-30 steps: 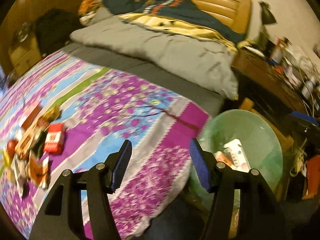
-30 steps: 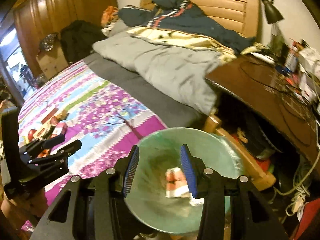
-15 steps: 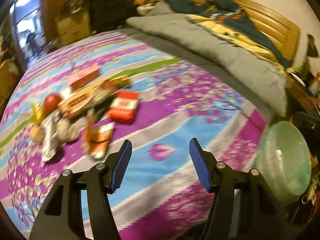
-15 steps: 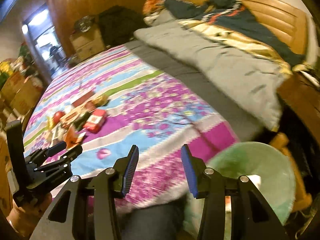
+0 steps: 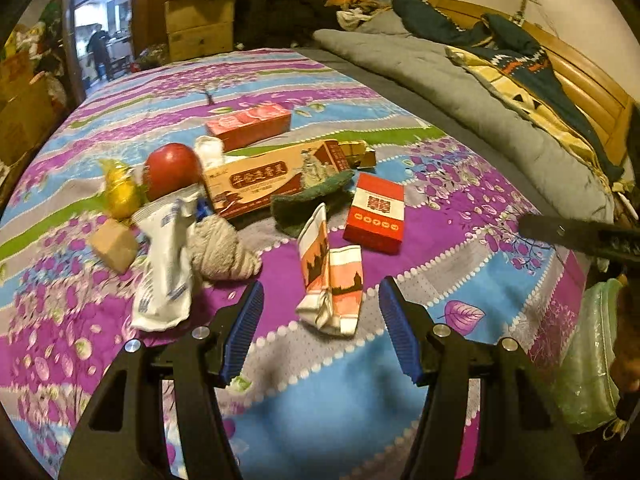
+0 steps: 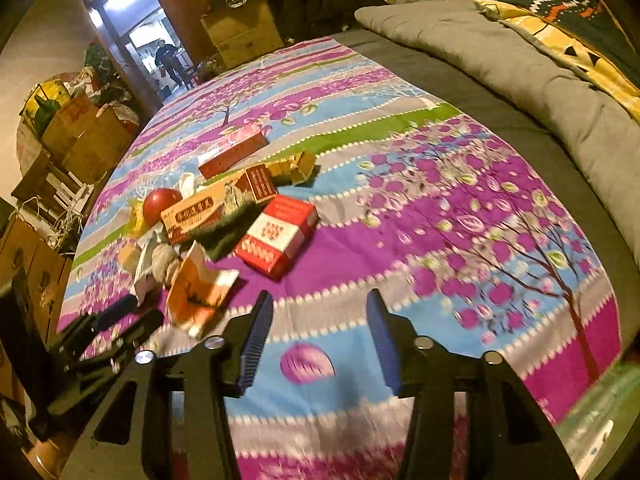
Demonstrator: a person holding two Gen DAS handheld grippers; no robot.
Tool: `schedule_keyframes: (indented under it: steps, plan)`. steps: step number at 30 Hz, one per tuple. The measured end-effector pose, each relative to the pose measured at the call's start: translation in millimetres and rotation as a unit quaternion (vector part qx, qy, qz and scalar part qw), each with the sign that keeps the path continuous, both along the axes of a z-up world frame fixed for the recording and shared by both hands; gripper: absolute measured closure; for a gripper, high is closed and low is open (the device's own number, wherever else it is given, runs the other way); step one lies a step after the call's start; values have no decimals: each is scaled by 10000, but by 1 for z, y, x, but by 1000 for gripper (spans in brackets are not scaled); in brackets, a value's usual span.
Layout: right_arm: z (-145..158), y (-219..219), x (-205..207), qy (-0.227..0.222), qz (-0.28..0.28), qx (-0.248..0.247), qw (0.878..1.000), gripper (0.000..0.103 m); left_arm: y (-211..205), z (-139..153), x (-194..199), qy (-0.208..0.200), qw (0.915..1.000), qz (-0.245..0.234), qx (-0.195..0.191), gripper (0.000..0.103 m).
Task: Collect trash
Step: 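Grasp the folded paper bag with the left tool while the right tool grasps the red cigarette pack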
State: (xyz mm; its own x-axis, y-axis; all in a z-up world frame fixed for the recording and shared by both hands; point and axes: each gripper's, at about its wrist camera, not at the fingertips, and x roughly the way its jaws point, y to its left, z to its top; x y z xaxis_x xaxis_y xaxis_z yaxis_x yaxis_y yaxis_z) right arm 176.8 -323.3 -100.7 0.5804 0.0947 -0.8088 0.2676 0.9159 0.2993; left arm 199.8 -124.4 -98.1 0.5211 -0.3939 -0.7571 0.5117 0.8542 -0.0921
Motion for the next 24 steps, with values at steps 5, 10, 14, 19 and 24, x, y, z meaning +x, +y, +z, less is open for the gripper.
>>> schedule_keyframes:
  steps: [5,10,14,19,24]
  plan:
    - [-14,7,30,138,137,44,9998,50,-17,-24,18,187,9992,-259,236,62]
    - [-26,19,59,217,174,270,9992,47,-13,-36,20,333,9991,-197,175,94]
    - [-37,35,83,323,125,324,9989,29,13,-31,8,324,9991,253,-47,94]
    - [-57,53,110,511,2,127,9986,29,43,-26,-4,508,9967,593,-216,94]
    - [-79,58,134,726,-350,32,9967,29,56,-20,-6,568,9956,707,-255,94]
